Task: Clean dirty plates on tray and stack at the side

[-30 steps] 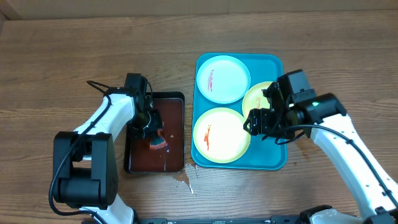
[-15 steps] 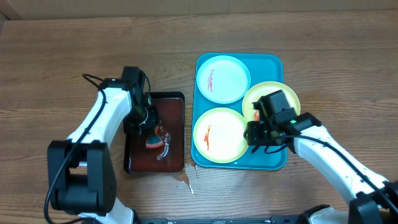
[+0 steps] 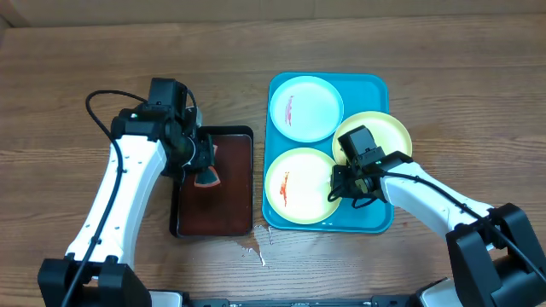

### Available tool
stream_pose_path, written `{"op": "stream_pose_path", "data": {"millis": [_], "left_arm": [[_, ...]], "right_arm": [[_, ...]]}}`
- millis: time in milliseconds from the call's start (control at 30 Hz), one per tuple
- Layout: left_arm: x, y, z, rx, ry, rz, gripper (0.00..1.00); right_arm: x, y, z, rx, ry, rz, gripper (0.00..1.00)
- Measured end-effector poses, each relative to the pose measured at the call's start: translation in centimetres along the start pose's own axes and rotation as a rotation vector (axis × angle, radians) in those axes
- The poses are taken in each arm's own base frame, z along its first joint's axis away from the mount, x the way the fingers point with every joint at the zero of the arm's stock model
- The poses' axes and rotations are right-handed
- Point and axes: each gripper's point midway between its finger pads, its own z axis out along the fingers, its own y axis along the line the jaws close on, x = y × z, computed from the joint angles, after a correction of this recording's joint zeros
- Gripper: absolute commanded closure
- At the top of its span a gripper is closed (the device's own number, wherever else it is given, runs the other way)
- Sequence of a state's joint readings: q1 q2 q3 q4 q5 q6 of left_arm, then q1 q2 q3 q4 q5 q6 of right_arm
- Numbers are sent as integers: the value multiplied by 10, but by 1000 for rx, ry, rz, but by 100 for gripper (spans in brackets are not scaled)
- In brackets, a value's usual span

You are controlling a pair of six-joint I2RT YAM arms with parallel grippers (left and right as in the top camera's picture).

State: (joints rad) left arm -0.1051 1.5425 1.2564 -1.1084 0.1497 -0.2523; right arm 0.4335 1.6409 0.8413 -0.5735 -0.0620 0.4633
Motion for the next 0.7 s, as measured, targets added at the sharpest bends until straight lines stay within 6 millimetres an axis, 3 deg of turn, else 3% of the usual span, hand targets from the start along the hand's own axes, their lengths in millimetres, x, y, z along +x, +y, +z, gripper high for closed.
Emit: {"op": "stream_pose_path", "data": {"millis": [133,267,500,600,700], "left_arm": [[-6,-17,2,15,-39,67,96],[-16,-48,3,56,-108,157,96],[-21,-136,3,223,-220,271,96],[-10,-165,23,256,-178,291,96],[3,-171,57,229,-84,275,96]], "right_arm": [[-2,-1,0,10,-12,32,96],[-2,-2,0,12,-13,41,96],[-3,-2,0,16,-15,52,96],[-3,-3,0,17,-15,54,96],[-3,-3,0,18,-16,55,96]]}}
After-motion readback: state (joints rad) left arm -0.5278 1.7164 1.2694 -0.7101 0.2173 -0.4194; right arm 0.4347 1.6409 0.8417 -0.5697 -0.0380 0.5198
